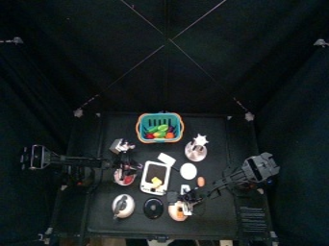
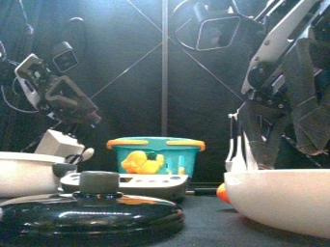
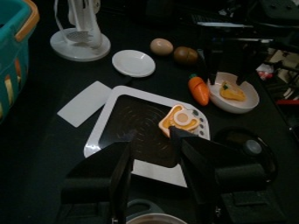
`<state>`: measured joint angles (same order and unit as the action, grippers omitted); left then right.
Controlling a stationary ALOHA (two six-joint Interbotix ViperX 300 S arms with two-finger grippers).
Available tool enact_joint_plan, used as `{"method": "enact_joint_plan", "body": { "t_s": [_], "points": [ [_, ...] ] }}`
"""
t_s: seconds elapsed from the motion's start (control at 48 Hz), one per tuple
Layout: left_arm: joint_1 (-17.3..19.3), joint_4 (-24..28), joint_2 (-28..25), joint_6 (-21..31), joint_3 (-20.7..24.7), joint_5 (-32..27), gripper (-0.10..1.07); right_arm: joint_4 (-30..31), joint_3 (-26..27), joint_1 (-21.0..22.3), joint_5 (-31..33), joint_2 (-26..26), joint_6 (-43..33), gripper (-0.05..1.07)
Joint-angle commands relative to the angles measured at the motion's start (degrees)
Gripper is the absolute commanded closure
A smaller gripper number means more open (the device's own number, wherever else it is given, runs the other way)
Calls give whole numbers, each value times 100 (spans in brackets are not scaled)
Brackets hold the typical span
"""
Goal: Grab squash half on stove
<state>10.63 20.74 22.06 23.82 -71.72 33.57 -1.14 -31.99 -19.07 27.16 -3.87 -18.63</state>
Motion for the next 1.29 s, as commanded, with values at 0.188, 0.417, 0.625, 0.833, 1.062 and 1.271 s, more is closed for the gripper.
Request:
{"method": "enact_joint_plan", "body": {
  "t_s": [0.188,0.417,0.625,0.833,1.062,1.271],
  "points": [
    [-431,246,-299,-18,545,-9,20,229,-88,44,-26,738,-9,10],
    [-949,650,-1160,-9,1283,-694,9,519,-439,448,-149,1072,-9,10],
    [-1063,993,-1670,-18,1925,-1617,-6,510,-853,773,-334,1292,-18,10],
    [-1072,1371,-1951,-9,2259,-1925,-6,422,-1213,896,-765,1424,-18,10],
    [-1151,1362,-2364,-9,2522,-1925,-6,352,-1424,967,-888,1450,-9,10],
    [-1187,1362,-2593,0,2681,-1916,-6,352,-1450,976,-914,1450,-9,10]
  ]
}}
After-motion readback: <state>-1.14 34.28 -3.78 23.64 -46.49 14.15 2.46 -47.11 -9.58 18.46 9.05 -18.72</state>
